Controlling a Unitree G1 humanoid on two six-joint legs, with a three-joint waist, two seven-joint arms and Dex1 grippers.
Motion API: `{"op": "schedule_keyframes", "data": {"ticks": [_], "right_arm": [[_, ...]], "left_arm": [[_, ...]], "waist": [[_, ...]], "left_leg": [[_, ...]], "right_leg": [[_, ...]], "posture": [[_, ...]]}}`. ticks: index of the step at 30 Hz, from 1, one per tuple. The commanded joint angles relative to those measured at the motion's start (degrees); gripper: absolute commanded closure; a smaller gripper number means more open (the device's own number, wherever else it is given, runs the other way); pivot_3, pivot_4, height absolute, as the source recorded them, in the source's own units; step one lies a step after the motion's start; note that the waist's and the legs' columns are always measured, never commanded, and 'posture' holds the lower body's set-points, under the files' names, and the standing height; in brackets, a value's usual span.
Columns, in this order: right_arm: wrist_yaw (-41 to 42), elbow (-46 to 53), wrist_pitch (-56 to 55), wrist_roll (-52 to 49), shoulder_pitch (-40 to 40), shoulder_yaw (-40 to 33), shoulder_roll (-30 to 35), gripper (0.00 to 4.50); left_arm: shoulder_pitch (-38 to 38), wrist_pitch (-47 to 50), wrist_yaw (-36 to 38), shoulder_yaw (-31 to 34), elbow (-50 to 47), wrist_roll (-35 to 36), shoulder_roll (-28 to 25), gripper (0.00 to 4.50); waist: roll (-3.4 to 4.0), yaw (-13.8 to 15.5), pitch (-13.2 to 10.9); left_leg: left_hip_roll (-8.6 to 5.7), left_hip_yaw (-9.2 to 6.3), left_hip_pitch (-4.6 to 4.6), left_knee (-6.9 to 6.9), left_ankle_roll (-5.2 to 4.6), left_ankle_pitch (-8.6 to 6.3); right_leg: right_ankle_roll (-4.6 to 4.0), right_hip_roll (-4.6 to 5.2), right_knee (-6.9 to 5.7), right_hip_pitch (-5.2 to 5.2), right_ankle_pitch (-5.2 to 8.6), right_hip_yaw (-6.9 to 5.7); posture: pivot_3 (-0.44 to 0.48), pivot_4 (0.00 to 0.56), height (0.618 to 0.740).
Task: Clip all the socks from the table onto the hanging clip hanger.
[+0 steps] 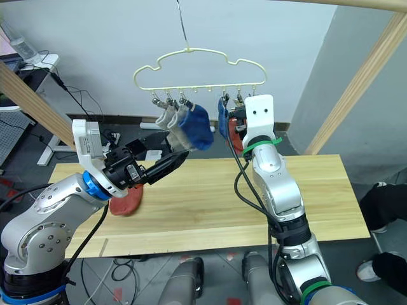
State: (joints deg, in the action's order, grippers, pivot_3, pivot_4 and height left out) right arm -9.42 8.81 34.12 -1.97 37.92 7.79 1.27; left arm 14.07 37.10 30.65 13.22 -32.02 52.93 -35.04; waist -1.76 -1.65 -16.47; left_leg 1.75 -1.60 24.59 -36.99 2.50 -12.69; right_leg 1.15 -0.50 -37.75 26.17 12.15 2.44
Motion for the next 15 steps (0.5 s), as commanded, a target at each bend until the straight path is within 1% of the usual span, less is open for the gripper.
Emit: {"op": "schedule_keyframes", "data": {"ticks": [1,6,15], "right_arm": [[-2.0,0.2,-1.6,2.4,1.8,-1.8,-1.0,2.22],[-3.4,-1.4,-3.3,4.1,3.0,-3.6,-1.8,2.22],[-2.4,-1.4,-3.8,5.3,2.6,-3.8,-2.9,2.22]], "left_arm": [[0.1,-0.9,0.2,0.2,-2.1,0.1,0.0,0.0],[-0.1,-1.1,0.3,0.0,-2.2,-0.2,0.1,0.0],[-0.4,-1.3,-0.1,-0.8,-2.8,-0.9,0.9,0.0]], "waist": [[0.0,0.0,0.0],[0.0,0.0,0.0],[0.0,0.0,0.0]], "left_leg": [[-0.01,0.0,0.01,0.0,0.0,0.0],[-0.02,0.0,0.01,-0.02,0.0,0.0],[-0.02,-0.01,0.01,-0.02,0.0,0.0]], "right_leg": [[0.0,0.01,0.0,0.0,0.0,0.0],[0.0,0.03,-0.02,0.0,0.0,-0.01],[-0.01,0.03,-0.04,0.0,-0.01,-0.01]], "posture": [[0.061,0.26,0.74],[0.062,0.259,0.74],[0.06,0.261,0.74]]}}
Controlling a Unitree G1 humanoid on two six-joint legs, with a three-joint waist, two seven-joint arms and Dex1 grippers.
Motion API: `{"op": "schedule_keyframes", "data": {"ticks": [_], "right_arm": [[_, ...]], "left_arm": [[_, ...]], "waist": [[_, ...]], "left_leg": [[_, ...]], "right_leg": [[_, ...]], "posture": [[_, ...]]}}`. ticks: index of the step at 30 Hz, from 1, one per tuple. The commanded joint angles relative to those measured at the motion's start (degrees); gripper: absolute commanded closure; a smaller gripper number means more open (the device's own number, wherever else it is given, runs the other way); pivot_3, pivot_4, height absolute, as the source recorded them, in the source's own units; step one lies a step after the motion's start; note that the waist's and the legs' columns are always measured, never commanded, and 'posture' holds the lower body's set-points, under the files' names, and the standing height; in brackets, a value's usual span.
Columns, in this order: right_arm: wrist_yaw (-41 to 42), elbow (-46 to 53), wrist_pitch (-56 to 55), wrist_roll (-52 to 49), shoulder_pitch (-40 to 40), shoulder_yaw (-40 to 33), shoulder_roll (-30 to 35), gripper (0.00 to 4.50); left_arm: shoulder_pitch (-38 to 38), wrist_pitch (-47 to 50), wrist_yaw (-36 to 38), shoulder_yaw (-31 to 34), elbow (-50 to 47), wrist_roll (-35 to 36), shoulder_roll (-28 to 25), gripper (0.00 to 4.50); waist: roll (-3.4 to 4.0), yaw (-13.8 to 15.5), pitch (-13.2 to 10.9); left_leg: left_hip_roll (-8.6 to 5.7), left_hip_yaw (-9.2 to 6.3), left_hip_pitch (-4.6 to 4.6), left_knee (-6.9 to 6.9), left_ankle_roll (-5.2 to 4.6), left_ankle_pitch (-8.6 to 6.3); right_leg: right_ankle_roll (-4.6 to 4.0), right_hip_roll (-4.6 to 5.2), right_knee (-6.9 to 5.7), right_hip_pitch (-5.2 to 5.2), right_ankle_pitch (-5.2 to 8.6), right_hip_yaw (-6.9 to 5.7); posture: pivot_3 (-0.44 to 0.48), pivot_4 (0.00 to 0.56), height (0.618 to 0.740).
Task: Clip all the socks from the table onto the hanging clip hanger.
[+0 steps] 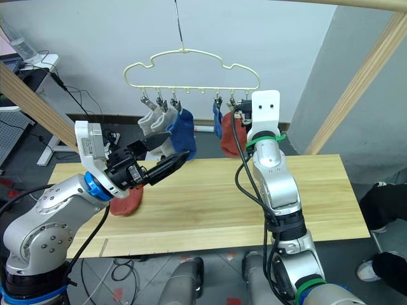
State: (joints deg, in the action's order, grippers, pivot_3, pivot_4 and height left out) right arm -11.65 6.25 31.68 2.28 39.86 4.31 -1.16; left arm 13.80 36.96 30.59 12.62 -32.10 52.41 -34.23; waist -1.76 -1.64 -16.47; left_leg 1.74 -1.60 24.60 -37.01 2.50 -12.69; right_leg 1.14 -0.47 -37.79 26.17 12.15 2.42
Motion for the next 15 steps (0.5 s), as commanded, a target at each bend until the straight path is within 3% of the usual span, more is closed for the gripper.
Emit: {"op": "schedule_keyframes", "data": {"ticks": [1,15], "right_arm": [[-0.2,1.0,-1.4,1.1,0.9,-0.4,-0.6,2.22],[0.8,-0.8,-1.5,1.1,1.9,-1.2,-2.3,2.22]], "left_arm": [[-0.2,-1.1,0.0,-0.2,-2.7,-0.4,0.1,0.0],[0.0,-1.9,0.7,-0.8,-2.3,-2.4,0.5,0.0]], "waist": [[0.0,0.0,0.0],[0.0,0.0,0.0]], "left_leg": [[0.0,-0.01,0.0,0.0,0.0,0.0],[0.0,0.0,0.0,0.0,0.0,0.0]], "right_leg": [[0.0,0.0,-0.01,0.0,0.0,0.0],[0.0,0.0,-0.01,0.0,0.0,0.0]], "posture": [[0.06,0.261,0.74],[0.065,0.268,0.74]]}}
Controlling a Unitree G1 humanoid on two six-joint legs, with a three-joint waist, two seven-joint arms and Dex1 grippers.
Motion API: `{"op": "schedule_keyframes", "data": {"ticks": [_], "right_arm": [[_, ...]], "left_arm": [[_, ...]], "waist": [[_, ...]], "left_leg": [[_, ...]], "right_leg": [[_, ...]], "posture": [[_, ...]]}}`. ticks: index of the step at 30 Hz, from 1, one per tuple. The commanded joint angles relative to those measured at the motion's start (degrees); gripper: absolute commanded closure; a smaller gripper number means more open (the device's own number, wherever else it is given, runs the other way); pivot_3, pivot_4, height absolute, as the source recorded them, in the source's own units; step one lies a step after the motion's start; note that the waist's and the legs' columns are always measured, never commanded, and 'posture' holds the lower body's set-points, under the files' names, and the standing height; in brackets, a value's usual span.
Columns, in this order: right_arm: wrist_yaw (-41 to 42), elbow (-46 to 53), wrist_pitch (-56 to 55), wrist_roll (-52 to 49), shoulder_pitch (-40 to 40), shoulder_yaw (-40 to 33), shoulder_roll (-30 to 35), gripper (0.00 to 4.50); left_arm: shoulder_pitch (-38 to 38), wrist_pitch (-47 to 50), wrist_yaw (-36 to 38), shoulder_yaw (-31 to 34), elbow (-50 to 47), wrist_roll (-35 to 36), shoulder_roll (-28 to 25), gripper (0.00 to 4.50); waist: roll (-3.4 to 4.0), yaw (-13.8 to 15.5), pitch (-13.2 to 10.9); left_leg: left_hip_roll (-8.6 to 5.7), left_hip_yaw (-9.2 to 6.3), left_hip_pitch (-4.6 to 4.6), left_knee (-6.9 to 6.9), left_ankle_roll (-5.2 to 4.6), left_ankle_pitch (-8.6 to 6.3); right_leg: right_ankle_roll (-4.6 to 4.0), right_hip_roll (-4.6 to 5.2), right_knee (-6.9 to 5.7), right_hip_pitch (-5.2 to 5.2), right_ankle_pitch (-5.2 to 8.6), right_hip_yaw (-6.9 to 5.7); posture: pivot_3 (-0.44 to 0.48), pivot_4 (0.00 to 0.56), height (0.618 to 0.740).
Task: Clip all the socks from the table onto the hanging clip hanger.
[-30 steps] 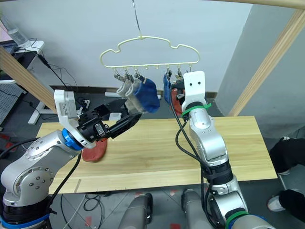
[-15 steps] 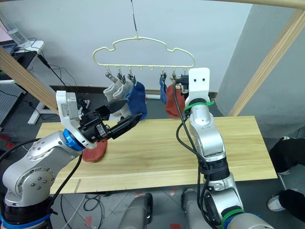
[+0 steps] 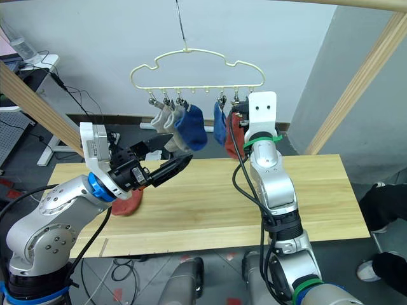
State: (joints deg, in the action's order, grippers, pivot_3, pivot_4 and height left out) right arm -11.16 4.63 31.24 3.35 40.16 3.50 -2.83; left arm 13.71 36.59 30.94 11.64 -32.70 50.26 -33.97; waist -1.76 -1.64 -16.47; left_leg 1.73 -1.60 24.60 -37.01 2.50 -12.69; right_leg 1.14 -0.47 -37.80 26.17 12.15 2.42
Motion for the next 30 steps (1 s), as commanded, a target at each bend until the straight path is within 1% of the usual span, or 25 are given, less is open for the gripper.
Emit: {"op": "schedule_keyframes", "data": {"ticks": [1,9,19,30], "right_arm": [[0.4,0.5,-1.2,0.0,1.8,-0.5,-0.7,2.22],[-0.1,-1.6,-2.4,0.1,3.0,-2.0,-0.9,2.22],[0.0,-3.7,-3.9,0.2,4.1,-1.8,-2.2,2.22],[0.4,-3.1,-4.0,0.3,3.8,-1.5,-2.4,2.22]], "left_arm": [[0.2,-1.6,0.4,0.1,-1.7,-0.3,0.4,0.0],[-0.2,-1.6,0.4,-0.2,-1.9,-0.3,0.6,0.0],[0.2,-1.8,0.1,-0.6,-1.8,-0.7,0.6,0.0],[0.0,-1.7,-0.2,-0.8,-2.2,-0.6,0.6,0.0]], "waist": [[0.0,0.0,0.0],[0.0,0.0,0.0],[0.0,0.0,0.0],[0.0,0.0,0.0]], "left_leg": [[0.0,0.0,0.0,0.0,0.0,0.0],[0.0,-0.01,0.0,0.0,0.0,0.0],[0.0,-0.01,-0.01,-0.01,0.0,0.0],[0.0,-0.01,0.0,0.0,0.0,0.0]], "right_leg": [[0.0,0.0,0.0,0.0,0.0,0.0],[0.0,0.0,-0.01,0.0,0.0,0.0],[-0.01,0.0,-0.03,0.0,0.0,-0.01],[-0.01,0.0,-0.03,0.0,0.0,-0.01]], "posture": [[0.065,0.268,0.74],[0.066,0.269,0.74],[0.07,0.269,0.74],[0.071,0.269,0.74]]}}
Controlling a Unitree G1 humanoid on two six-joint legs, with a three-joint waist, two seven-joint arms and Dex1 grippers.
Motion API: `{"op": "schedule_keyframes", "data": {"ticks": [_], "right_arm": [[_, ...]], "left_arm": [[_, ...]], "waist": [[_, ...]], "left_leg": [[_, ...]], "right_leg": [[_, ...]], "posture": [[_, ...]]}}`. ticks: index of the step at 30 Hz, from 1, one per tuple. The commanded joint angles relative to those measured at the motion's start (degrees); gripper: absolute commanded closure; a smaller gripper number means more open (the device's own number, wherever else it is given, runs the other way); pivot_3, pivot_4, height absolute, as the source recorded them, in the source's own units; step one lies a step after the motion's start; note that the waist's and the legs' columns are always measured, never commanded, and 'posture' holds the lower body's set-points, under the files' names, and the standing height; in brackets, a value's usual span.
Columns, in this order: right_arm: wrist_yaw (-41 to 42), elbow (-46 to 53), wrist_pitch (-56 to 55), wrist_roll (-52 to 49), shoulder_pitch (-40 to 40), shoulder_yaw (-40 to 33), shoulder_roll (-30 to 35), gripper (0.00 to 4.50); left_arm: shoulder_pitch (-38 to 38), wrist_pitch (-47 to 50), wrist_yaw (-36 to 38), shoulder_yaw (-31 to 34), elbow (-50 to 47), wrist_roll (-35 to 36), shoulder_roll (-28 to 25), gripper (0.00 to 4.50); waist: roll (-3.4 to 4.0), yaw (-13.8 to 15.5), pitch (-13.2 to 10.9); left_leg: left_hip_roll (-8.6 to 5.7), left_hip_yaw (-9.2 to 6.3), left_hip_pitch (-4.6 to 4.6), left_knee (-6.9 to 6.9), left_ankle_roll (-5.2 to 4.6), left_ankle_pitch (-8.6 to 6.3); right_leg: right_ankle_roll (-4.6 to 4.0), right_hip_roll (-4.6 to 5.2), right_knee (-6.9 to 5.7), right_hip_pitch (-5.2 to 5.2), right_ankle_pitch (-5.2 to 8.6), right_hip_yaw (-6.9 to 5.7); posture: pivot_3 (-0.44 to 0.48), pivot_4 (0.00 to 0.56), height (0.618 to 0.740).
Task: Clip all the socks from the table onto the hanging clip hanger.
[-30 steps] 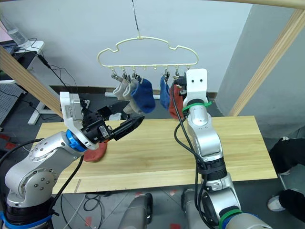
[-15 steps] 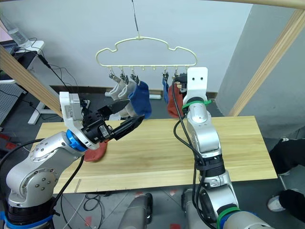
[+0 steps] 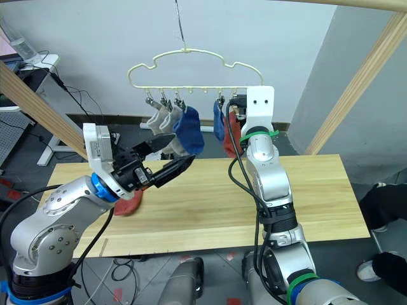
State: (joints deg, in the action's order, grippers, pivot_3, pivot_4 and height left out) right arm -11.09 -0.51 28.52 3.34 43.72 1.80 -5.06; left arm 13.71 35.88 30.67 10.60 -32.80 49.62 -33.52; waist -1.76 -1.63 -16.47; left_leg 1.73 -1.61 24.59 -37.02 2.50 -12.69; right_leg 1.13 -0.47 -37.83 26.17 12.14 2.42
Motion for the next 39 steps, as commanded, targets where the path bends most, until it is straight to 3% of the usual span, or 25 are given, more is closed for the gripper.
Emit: {"op": "schedule_keyframes", "data": {"ticks": [1,10,39], "right_arm": [[0.5,2.8,-0.9,0.3,-0.3,0.2,0.1,2.22],[1.0,4.5,0.2,0.4,-2.2,0.5,-0.2,2.22],[0.9,-3.5,-4.5,0.4,2.8,-0.5,-0.2,2.22]], "left_arm": [[0.0,-1.0,0.0,0.3,-2.2,0.0,0.3,0.0],[0.0,-1.0,-0.1,-0.1,-2.3,-0.1,0.5,0.0],[0.1,-1.2,0.2,-1.0,-2.5,-1.2,1.1,0.0]], "waist": [[0.0,0.0,0.0],[0.0,0.0,0.0],[0.0,0.0,0.0]], "left_leg": [[0.0,0.0,0.0,0.0,0.0,0.0],[0.0,0.0,0.0,-0.01,0.0,0.0],[0.0,0.0,-0.01,-0.01,0.0,0.0]], "right_leg": [[0.0,0.0,0.0,0.0,0.0,0.0],[0.0,0.0,-0.01,0.0,0.0,0.0],[0.0,0.0,-0.03,0.0,0.0,0.0]], "posture": [[0.07,0.27,0.74],[0.068,0.271,0.74],[0.076,0.264,0.74]]}}
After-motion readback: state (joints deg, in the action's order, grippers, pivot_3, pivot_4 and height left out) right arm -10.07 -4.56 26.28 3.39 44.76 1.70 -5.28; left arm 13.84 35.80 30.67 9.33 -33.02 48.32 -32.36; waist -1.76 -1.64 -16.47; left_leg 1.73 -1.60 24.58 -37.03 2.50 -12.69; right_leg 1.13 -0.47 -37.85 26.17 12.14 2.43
